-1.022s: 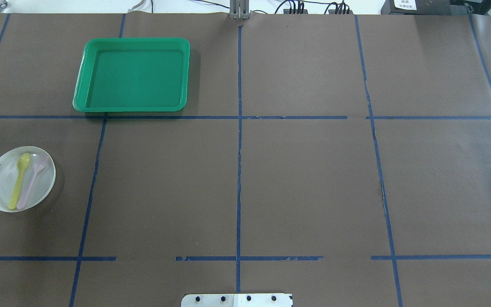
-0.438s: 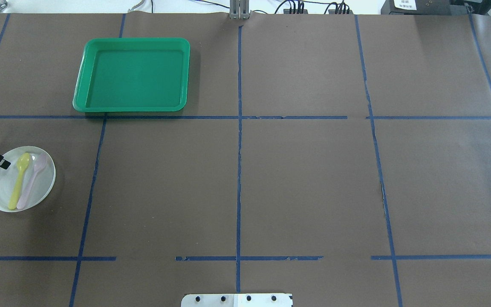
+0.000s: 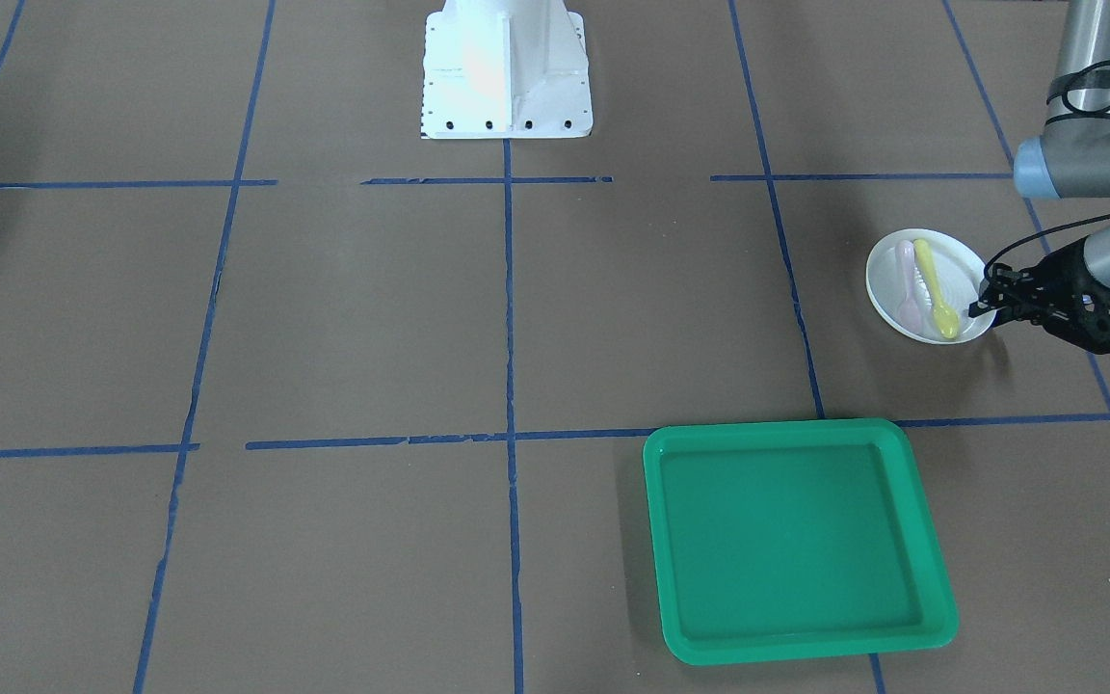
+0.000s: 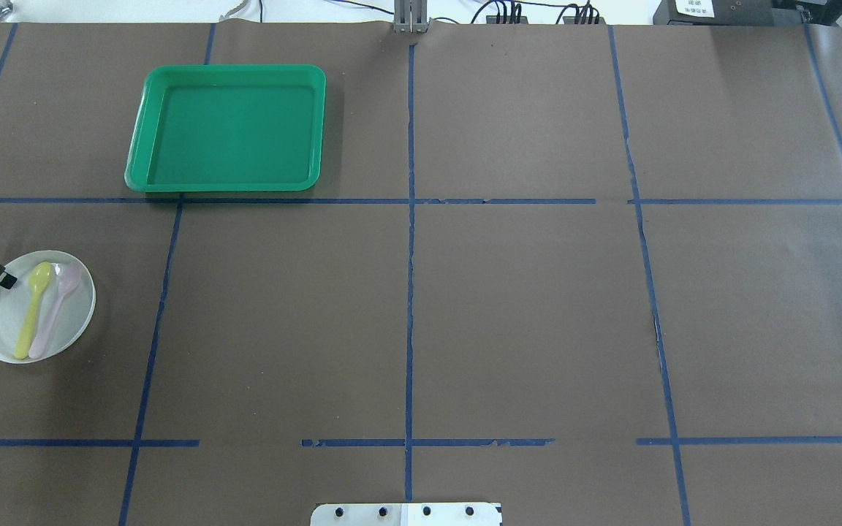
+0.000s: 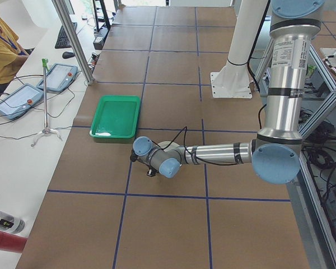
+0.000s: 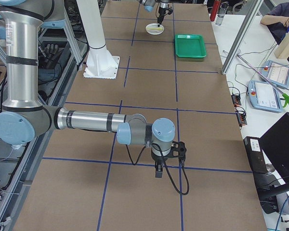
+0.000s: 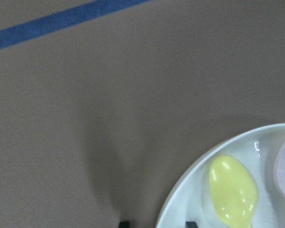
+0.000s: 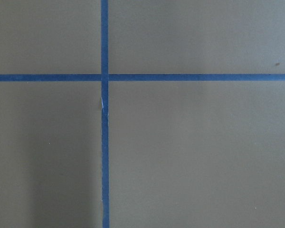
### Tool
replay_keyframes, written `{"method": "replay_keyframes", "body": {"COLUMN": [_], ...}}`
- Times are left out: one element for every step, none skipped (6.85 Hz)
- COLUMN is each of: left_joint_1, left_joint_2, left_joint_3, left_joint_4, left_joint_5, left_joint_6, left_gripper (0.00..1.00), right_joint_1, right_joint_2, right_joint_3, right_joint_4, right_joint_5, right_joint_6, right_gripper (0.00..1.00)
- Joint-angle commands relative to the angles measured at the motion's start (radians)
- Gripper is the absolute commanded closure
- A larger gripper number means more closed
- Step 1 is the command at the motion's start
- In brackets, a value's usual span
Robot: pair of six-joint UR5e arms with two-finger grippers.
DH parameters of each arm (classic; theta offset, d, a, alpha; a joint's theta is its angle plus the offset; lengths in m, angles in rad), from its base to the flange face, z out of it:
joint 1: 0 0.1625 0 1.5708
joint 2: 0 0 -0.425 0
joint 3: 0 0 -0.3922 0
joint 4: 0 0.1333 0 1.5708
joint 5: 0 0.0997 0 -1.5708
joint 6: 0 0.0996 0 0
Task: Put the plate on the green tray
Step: 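Lower the left gripper to the white plate's rim and grasp it, then lift the plate with the left gripper and carry it toward the green tray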
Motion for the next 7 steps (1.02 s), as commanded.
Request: {"method": "replay_keyframes", "body": {"left_joint_1": [-0.001, -0.001, -0.010, -0.042, -0.121, -0.178, -0.198], "left_joint_2": [0.010, 0.009, 0.018, 0.029, 0.027, 0.026, -0.020], "left_joint_3": [-0.026, -0.026, -0.040, -0.055, -0.055, -0.049, -0.022], "left_joint_4": [0.006, 0.004, 0.001, 0.001, 0.000, 0.000, 0.001], "left_joint_5": [-0.052, -0.054, -0.076, -0.156, -0.177, -0.209, -0.209], "left_joint_6": [-0.020, -0.040, -0.045, -0.046, -0.045, -0.042, -0.063], "left_gripper": [1.00, 1.00, 1.00, 1.00, 1.00, 1.00, 1.00], "right_joint_1": [0.000, 0.000, 0.000, 0.000, 0.000, 0.000, 0.000], "right_joint_2": [0.000, 0.000, 0.001, 0.000, 0.000, 0.000, 0.000], "right_joint_3": [0.000, 0.000, 0.000, 0.000, 0.000, 0.000, 0.000], "right_joint_4": [0.000, 0.000, 0.000, 0.000, 0.000, 0.000, 0.000], "right_joint_5": [0.000, 0.000, 0.000, 0.000, 0.000, 0.000, 0.000], "right_joint_6": [0.000, 0.000, 0.000, 0.000, 0.000, -0.001, 0.000], "right_gripper": [0.00, 0.00, 0.00, 0.00, 0.00, 0.00, 0.00]}}
